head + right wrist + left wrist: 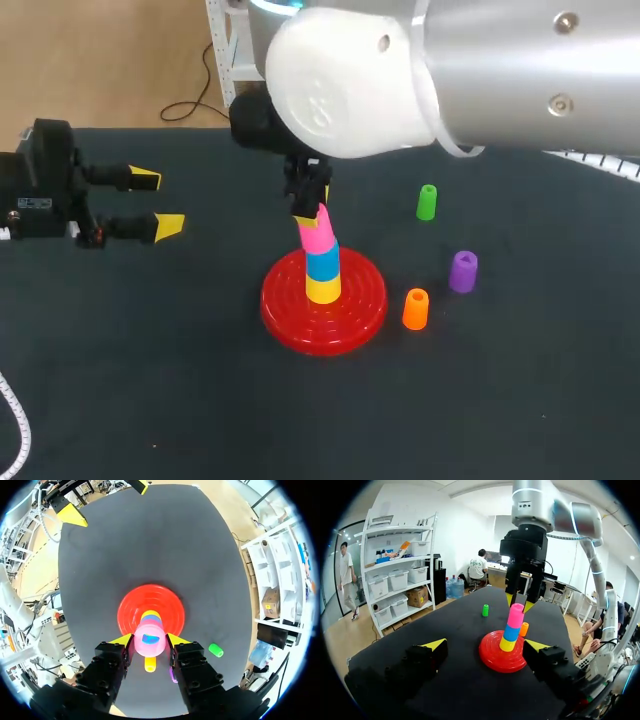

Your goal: Pick up and stack the cylinders on the red base in this order: pink,purple,orange,green

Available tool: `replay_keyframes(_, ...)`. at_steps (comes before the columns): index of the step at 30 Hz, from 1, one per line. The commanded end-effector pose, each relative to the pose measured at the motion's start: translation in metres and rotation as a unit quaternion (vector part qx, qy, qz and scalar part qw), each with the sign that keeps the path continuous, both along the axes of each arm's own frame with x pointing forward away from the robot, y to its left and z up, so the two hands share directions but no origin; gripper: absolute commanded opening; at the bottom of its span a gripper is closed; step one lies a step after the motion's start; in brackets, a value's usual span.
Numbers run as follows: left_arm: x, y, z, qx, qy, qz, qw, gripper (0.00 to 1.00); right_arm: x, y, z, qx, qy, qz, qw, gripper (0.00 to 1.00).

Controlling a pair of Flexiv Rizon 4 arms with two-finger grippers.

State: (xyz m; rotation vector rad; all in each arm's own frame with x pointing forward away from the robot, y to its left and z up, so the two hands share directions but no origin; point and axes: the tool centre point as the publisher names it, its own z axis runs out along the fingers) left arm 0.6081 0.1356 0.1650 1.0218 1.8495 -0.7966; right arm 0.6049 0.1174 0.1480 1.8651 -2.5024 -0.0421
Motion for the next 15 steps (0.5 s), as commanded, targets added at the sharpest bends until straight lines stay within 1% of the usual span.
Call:
replay_keyframes(1, -0.0002, -0.0002, -0.0024, -0.003, -0.004, 0.002, 1.0, 1.0, -0.0011, -0.0019, -0.0019, 0.001, -0.002, -0.004, 1.0, 0.0)
replay_keyframes(8, -0.0002, -0.0002, -0.0024, -0.003, -0.004, 0.002, 1.0, 1.0, 0.0025, -0.0037, -0.0016, -0.001, -0.006, -0.006, 1.0, 0.0)
replay_keyframes(15, -0.0002, -0.0002, -0.0024, -0.003, -0.004, 0.002, 1.0, 1.0, 0.0013, -0.0042, -0.0048, -0.002, -0.004, -0.006, 1.0, 0.0)
